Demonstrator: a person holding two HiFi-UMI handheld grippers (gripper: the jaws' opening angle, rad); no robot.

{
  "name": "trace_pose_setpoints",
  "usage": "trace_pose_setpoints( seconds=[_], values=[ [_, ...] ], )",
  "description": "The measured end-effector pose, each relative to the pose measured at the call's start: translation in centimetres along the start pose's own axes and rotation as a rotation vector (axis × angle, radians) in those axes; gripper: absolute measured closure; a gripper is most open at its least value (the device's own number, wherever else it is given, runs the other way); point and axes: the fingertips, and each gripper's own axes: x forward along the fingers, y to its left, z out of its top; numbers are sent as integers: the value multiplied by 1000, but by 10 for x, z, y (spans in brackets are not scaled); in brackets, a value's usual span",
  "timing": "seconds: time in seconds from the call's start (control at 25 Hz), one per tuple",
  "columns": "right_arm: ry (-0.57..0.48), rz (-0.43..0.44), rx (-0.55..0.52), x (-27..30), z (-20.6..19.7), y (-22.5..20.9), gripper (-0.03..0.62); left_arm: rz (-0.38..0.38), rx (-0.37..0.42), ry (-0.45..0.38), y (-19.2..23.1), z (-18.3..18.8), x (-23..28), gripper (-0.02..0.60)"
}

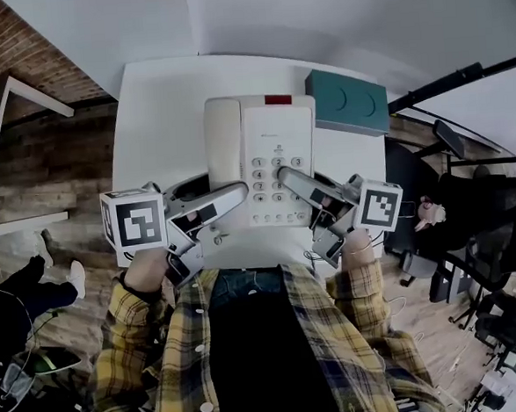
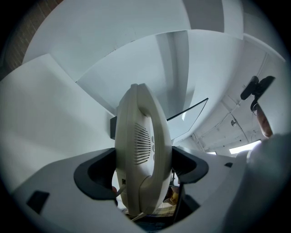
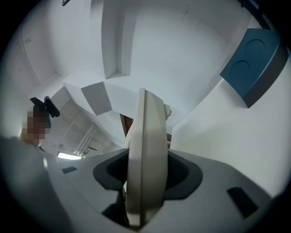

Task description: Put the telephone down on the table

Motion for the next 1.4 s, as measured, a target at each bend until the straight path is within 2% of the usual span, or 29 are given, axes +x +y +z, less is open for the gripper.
trace_pose_setpoints(
  seconds=[0.2, 0.52, 1.4],
  values=[
    [15, -12, 24, 6, -7, -14, 390, 17, -28, 17, 17, -5, -1, 222],
    [29, -61, 73, 3, -15, -46, 390, -6, -97, 31, 42, -16, 15, 222],
    [77, -132, 212, 9, -41, -122, 390, 43, -248, 96, 111, -42, 37, 222]
  ],
)
